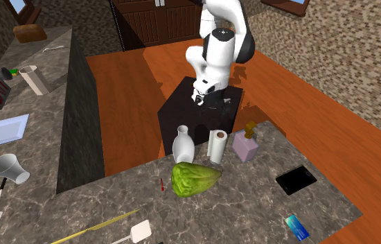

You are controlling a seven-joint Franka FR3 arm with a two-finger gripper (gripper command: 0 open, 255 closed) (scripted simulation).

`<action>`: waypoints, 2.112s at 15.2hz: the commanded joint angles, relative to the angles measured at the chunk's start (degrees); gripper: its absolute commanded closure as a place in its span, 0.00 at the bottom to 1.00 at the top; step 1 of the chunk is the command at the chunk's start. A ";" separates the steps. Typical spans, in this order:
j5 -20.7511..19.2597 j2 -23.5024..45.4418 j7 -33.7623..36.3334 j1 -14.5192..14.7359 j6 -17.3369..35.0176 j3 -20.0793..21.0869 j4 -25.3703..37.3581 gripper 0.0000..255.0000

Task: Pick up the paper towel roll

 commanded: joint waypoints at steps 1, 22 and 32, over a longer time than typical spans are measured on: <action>-1.46 3.61 1.19 0.45 2.04 1.53 1.46 0.00; -8.96 17.17 6.21 1.67 11.71 4.28 4.06 1.00; -7.26 14.35 5.02 1.70 6.34 4.44 6.86 1.00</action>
